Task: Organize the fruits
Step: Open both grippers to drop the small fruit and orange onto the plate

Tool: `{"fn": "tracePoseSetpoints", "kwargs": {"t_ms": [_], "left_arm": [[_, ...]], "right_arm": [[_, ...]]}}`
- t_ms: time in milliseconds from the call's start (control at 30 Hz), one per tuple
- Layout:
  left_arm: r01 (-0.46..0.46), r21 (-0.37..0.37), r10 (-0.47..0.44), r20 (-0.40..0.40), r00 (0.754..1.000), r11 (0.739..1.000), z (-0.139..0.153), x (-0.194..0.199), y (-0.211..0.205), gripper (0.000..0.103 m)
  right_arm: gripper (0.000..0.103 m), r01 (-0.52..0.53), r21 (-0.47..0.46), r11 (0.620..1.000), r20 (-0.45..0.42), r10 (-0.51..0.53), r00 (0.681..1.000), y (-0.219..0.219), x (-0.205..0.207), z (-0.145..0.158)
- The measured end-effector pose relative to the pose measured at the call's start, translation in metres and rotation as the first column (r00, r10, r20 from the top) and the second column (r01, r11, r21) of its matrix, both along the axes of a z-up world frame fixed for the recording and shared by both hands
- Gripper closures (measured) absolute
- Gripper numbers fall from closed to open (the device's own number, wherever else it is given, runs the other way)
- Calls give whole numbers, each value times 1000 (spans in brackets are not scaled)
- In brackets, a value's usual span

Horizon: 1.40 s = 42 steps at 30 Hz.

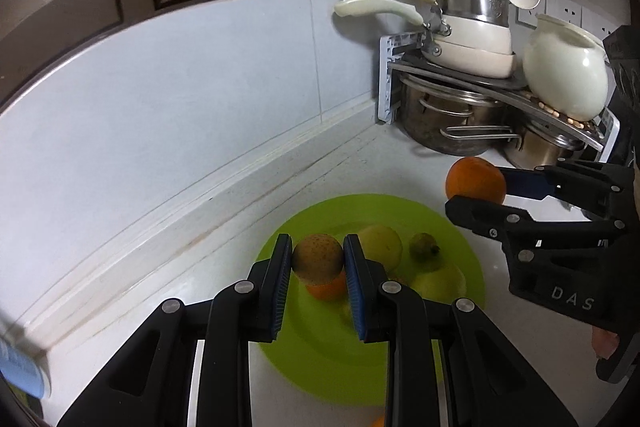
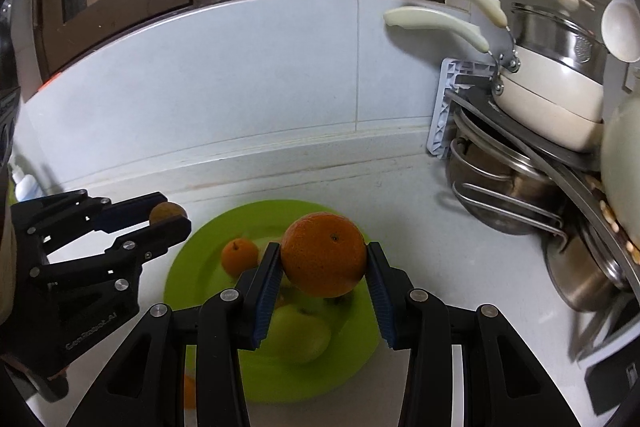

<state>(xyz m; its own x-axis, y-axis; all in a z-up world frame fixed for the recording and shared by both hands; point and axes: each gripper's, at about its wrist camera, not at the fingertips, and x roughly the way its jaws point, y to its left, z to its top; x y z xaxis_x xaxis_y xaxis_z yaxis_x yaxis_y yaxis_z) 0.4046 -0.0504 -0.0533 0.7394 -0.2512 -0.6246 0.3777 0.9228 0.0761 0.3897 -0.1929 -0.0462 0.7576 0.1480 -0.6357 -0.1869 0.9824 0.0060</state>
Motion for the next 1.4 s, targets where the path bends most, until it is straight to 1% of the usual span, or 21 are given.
{"fn": "tracePoseSetpoints", "kwargs": {"t_ms": [267,400,633,800,900,1133,1300,1400], "left_arm": [[24,-2,-24,-34,999,1000,-16,34,-11,76],[29,-20,-30,-68,997,999,-24,50,-12,76],[47,-13,-48,-94,994,999,-33,60,-20,76],[47,-8,-47,-89,995,999,-34,60,-22,75],[47,-6,-47,-82,996,999,-32,57,-21,68],[26,-21,-28,-73,997,999,-25,45,-11,64],[-6,-27,5,-52,999,1000,-14,28,-3,59],[-26,-40,24,-43,999,999,-5,16,2,58]], "right_arm": [[60,-25,-4,1000,-40,25,999,1,25,-17],[60,-21,-10,1000,-57,21,998,0,34,-25],[60,-31,-12,999,-81,30,996,2,40,-33],[60,-34,8,999,-93,35,995,0,42,-32],[60,-37,17,999,-100,38,994,-1,41,-32],[59,-36,22,999,-78,37,996,2,30,-24],[59,-36,26,999,-62,37,997,3,19,-18],[59,-33,26,999,-34,34,999,2,8,-9]]}}
